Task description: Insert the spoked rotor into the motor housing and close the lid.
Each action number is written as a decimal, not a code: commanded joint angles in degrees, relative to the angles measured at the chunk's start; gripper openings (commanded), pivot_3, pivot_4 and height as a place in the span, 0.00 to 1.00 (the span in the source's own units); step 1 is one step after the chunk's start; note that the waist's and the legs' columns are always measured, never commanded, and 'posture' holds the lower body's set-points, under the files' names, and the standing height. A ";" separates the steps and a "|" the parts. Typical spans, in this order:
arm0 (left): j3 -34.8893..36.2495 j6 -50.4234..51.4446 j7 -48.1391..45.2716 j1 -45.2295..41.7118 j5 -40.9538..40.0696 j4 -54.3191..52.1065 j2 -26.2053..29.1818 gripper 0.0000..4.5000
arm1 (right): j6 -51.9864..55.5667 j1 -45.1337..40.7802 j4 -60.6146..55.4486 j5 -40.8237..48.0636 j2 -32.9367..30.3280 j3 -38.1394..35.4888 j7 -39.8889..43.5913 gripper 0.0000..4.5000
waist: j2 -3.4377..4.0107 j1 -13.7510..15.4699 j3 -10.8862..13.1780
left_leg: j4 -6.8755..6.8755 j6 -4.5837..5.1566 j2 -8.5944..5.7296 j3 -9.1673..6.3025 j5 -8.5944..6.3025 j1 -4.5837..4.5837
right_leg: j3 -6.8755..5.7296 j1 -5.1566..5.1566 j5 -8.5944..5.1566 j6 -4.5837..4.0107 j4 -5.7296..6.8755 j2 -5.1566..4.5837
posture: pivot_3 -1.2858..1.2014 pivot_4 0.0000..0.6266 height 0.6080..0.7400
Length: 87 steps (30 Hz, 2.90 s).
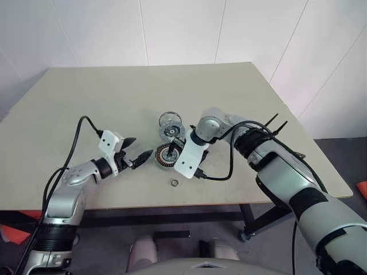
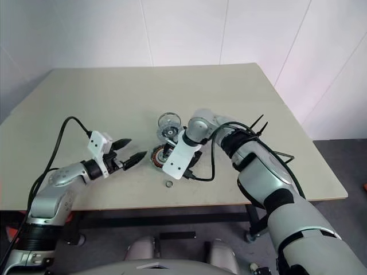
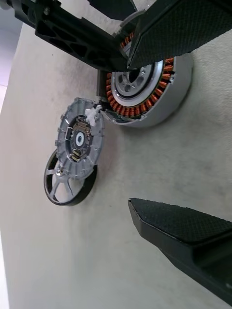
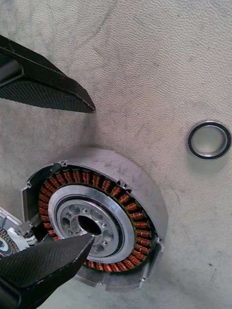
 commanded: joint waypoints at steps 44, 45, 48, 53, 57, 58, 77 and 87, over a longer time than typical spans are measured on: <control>-0.94 -1.08 -2.61 -4.99 0.17 3.08 -0.06 1.00 | 9.75 2.80 -19.96 11.70 -15.89 -9.23 6.31 0.43 | -0.45 0.25 0.31 | 0.12 0.02 0.02 -0.02 0.00 -0.16 | 0.06 -0.12 0.00 -0.05 0.05 0.10 | 0.52 0.00 1.00; -1.10 -1.10 -2.79 -5.14 0.22 3.25 -0.12 1.00 | 9.82 3.19 -19.73 11.34 -16.93 -9.26 6.00 0.43 | -0.46 0.23 0.31 | 0.13 0.01 0.02 -0.02 0.00 -0.16 | 0.06 -0.12 0.00 -0.05 0.05 0.10 | 0.52 0.00 1.00; -1.37 -1.21 -3.20 -5.55 0.36 3.79 -0.18 1.00 | 11.15 4.73 -20.23 11.42 -19.05 -9.48 6.32 0.43 | -0.46 0.24 0.31 | 0.13 0.01 0.02 -0.02 0.00 -0.15 | 0.05 -0.12 0.00 -0.06 0.06 0.11 | 0.52 0.00 1.00; -2.08 -1.47 -3.88 -6.78 0.69 5.02 -0.11 1.00 | 13.65 6.36 -18.13 9.01 -19.23 -9.20 3.17 0.43 | -0.44 0.13 0.32 | 0.16 0.02 0.02 -0.01 0.00 -0.15 | 0.05 -0.14 0.01 -0.07 0.08 0.13 | 0.52 0.00 1.00; -2.27 -1.55 -4.09 -7.45 0.71 5.45 0.01 1.00 | 15.82 6.50 -14.80 7.32 -17.04 -8.89 0.26 0.43 | -0.43 0.13 0.33 | 0.26 0.01 0.02 -0.01 0.00 -0.18 | 0.05 -0.17 0.04 -0.12 0.12 0.15 | 0.52 0.00 1.00; -2.30 -1.67 -4.07 -7.54 0.84 5.51 0.08 1.00 | 16.43 6.05 -13.02 5.83 -15.91 -8.70 -2.53 0.43 | -0.43 0.14 0.33 | 0.28 0.01 0.02 -0.01 0.00 -0.18 | 0.05 -0.16 0.04 -0.12 0.12 0.16 | 0.52 0.00 1.00; -1.81 -1.57 -3.75 -7.27 1.04 5.02 0.63 1.00 | 20.21 11.94 -34.64 15.07 -20.13 -12.77 3.56 0.96 | -0.43 0.39 0.34 | 0.63 0.10 0.05 -0.04 -0.06 -0.23 | 0.04 -0.07 0.08 -0.16 0.22 0.16 | 0.52 0.00 1.00; -2.40 -0.93 -4.03 -8.30 1.15 5.46 0.60 1.00 | 60.51 24.25 -48.44 31.23 -7.73 -17.84 0.34 0.96 | -0.38 0.48 0.37 | 0.64 0.08 0.07 -0.10 -0.05 0.23 | 0.06 0.36 0.13 -0.22 0.21 0.21 | 0.52 0.00 1.00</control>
